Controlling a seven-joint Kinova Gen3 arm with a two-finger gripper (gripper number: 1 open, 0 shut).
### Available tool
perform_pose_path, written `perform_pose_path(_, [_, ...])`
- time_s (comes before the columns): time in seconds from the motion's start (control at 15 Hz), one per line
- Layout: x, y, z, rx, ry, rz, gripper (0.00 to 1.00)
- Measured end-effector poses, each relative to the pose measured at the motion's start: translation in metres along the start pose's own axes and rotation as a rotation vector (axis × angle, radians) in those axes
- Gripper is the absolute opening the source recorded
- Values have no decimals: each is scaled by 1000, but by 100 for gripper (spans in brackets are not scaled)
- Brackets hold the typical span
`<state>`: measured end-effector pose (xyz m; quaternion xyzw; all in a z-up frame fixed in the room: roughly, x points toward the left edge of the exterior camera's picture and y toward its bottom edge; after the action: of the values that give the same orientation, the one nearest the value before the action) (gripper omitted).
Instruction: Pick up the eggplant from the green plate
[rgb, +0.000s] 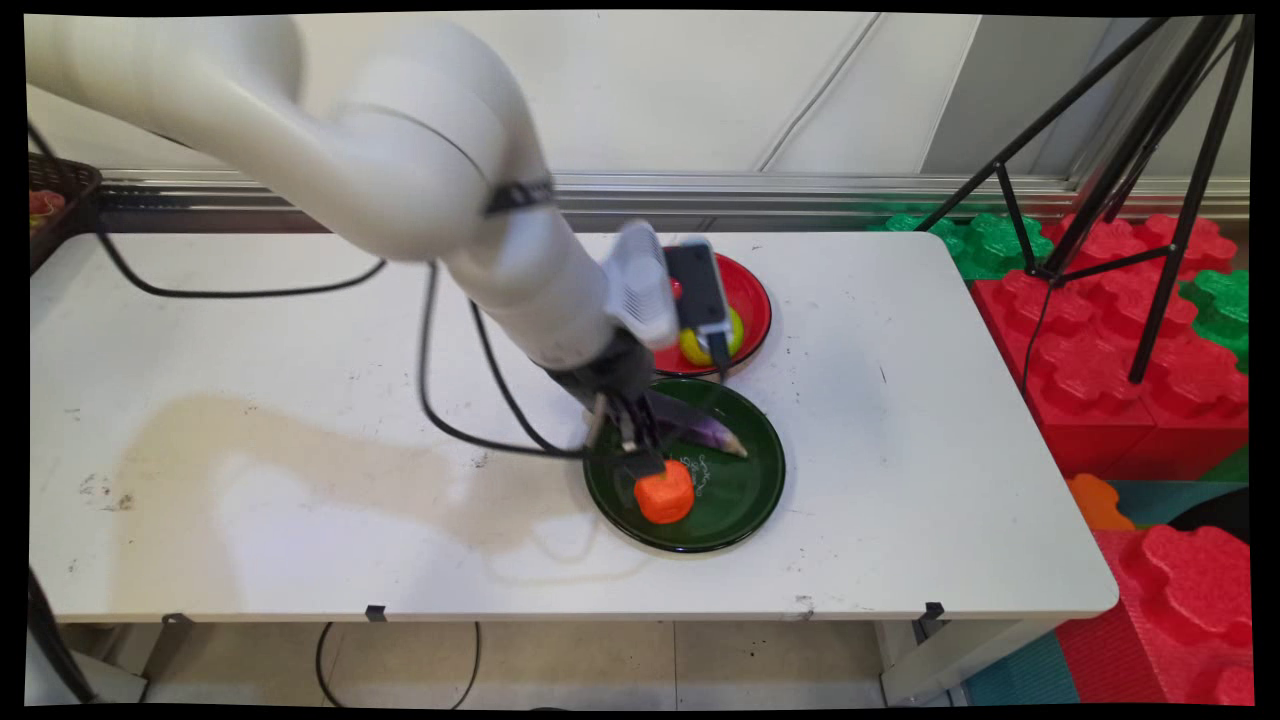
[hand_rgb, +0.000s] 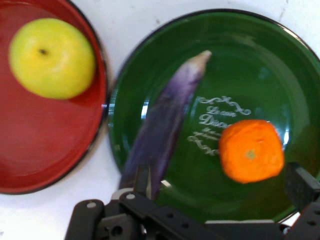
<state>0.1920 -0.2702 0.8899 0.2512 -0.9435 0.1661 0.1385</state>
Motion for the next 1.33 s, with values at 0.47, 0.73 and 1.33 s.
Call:
perform_pose_path(0.47, [-51, -37, -71, 32, 56, -5, 100])
perform_pose_path(0.73, [-77, -49, -95, 38, 65, -19, 100])
perform_pose_path(1.33, [-77, -69, -102, 20, 46, -2, 100])
